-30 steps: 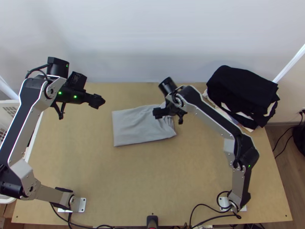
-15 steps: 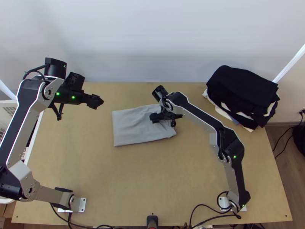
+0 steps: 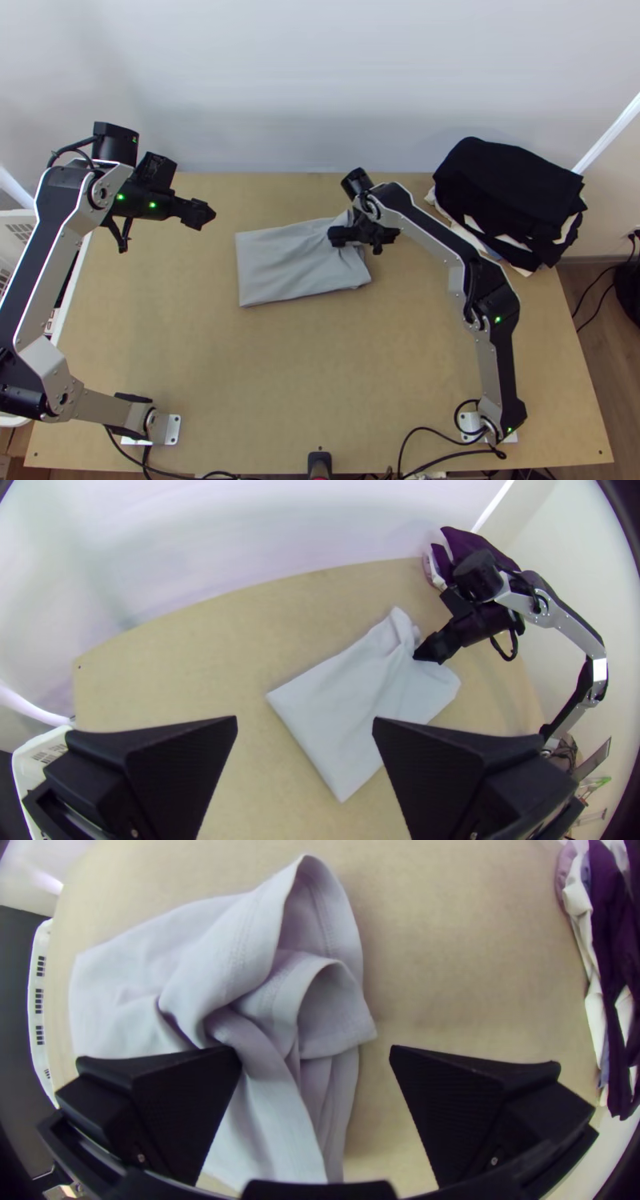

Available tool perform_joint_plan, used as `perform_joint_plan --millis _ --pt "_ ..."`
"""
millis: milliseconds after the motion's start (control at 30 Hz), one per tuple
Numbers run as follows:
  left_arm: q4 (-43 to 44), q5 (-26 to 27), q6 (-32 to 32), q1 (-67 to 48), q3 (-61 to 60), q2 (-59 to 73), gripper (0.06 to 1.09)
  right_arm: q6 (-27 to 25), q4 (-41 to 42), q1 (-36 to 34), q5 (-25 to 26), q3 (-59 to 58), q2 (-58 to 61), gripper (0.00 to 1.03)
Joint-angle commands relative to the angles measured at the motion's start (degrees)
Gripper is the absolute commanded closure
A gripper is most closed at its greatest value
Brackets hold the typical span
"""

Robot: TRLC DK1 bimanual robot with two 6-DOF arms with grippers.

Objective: Fold the t-shirt

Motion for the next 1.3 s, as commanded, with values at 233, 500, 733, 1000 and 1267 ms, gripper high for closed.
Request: perform_joint_plan --millis 233,500,733,1000,1267 --pt "-0.62 -0.17 0.88 0.5 -0.86 -1.8 0.1 3.22 -0.17 -3.53 -13.14 -3.08 1.4 0.03" --pt "-1.15 -0.17 0.88 0.68 -0.33 -2.07 0.1 3.4 2.02 -6.52 -20.26 -4.14 3.16 0.04" --pt "-1.85 -0.25 1.23 1.64 -0.51 -2.59 0.1 2.52 4.31 -8.19 -20.61 -6.16 4.04 0.04" --pt "-2.38 -0.25 1.4 1.82 -0.33 -2.77 0.1 1.2 4.57 -8.72 -26.06 -6.77 5.97 0.04" --pt "-2.99 -0.25 1.4 2.08 -0.16 -3.12 0.1 0.76 6.59 -5.2 -33.44 -6.69 8.17 0.04"
